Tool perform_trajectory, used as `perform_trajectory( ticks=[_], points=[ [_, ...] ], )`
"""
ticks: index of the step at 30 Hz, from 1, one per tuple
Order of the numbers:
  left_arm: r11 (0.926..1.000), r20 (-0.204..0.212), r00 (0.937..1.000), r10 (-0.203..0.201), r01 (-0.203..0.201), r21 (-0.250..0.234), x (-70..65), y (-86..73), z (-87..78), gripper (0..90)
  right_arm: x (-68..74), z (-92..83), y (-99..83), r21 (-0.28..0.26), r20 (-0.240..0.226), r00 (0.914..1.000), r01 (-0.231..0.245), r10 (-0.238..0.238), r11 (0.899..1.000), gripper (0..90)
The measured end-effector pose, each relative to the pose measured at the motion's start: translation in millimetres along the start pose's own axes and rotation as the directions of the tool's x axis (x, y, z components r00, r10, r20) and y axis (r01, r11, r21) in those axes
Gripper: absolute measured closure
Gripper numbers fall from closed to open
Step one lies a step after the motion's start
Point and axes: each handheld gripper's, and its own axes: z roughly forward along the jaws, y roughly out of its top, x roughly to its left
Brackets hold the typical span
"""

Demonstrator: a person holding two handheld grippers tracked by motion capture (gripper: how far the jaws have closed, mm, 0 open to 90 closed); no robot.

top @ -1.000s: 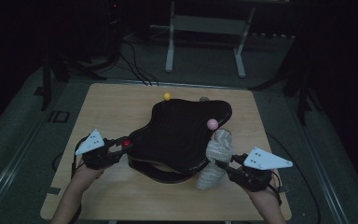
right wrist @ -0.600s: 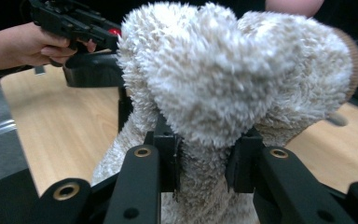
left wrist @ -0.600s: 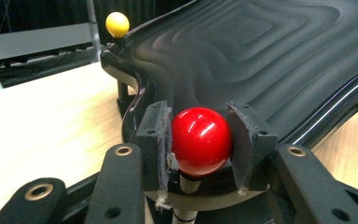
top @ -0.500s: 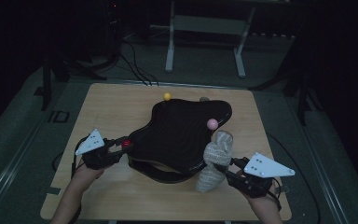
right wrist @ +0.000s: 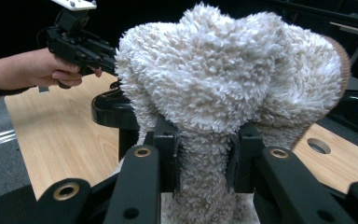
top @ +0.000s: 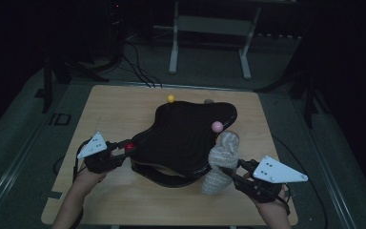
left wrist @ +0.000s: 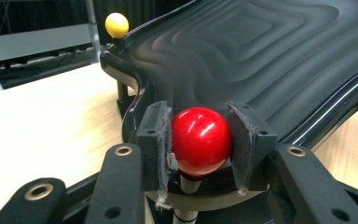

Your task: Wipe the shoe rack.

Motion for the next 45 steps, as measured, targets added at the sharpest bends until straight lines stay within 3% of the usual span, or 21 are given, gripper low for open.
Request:
perform_trajectory(
  ticks=[5,8,10,13,16,17,20,21,25,28,30,38,40,41,45],
  points=[
    [1.0,0.0,1.0,0.002,-0.002,0.003,0.0,0.3,-0.1,59.8,-0.8,5.6,-7.2,0.045,0.013,0.9999,-0.003,0.003,0.999,70.2],
    [1.0,-0.002,1.0,0.005,-0.005,0.005,-0.3,0.6,0.0,59.8,-3.4,-0.2,-0.8,0.021,0.016,0.9999,-0.003,0.003,1.0,70.2],
    [1.0,0.001,1.0,0.005,-0.005,0.005,0.2,0.6,0.0,59.8,-7.3,-7.0,12.0,-0.024,0.018,0.9998,0.004,-0.004,1.0,70.1],
    [1.0,0.002,1.0,0.006,-0.006,0.005,0.3,0.6,0.0,59.8,-11.5,-4.2,18.9,-0.034,0.014,0.9998,0.011,-0.011,0.999,70.1],
    [1.0,0.006,1.0,0.006,-0.006,0.005,0.3,0.6,0.3,59.8,-14.4,3.3,16.9,-0.016,0.006,0.9999,0.009,-0.009,1.0,70.3],
    [1.0,0.006,1.0,0.002,-0.002,0.002,0.6,0.3,0.2,59.8,-17.8,13.7,8.2,0.011,0.0,0.9999,-0.011,0.011,1.0,70.8],
    [1.0,0.006,1.0,0.007,-0.007,0.004,0.5,0.5,0.4,59.8,-24.1,13.0,5.3,0.017,-0.01,0.9989,-0.045,0.045,0.999,70.8],
    [1.0,0.008,0.9999,0.008,-0.008,0.002,0.6,0.3,0.4,59.8,-26.0,11.8,6.1,0.026,0.011,0.9994,-0.034,0.033,0.999,70.8],
    [1.0,0.008,0.9999,0.008,-0.008,0.005,0.5,0.5,0.5,59.8,-30.3,15.4,17.2,0.002,0.007,0.9996,-0.026,0.026,1.0,70.8],
    [1.0,0.007,1.0,0.006,-0.006,0.002,0.5,0.2,0.3,59.8,-32.8,23.8,13.1,0.014,0.014,0.9992,-0.037,0.037,0.999,71.0],
    [1.0,0.004,1.0,0.008,-0.008,0.004,-0.1,0.6,0.5,59.8,-41.9,28.2,3.7,0.035,0.032,0.9968,-0.075,0.074,0.997,71.0],
    [1.0,0.009,0.9999,0.008,-0.008,0.002,-0.5,0.5,1.4,59.8,-43.6,32.0,12.3,0.01,0.076,0.996,-0.047,0.046,0.999,70.9],
    [1.0,0.006,1.0,0.007,-0.007,0.002,-1.0,0.5,1.4,59.8,-45.0,36.3,8.4,0.018,0.079,0.9954,-0.056,0.054,0.998,71.1],
    [1.0,0.006,0.9999,0.009,-0.009,0.004,-1.3,0.8,1.5,59.8,-52.6,40.0,0.9,0.038,0.069,0.9925,-0.104,0.101,0.994,71.2],
    [1.0,0.006,0.9999,0.009,-0.009,0.003,-1.1,0.4,1.3,59.8,-52.4,35.2,1.0,0.053,0.075,0.993,-0.095,0.091,0.994,71.2]
  ],
)
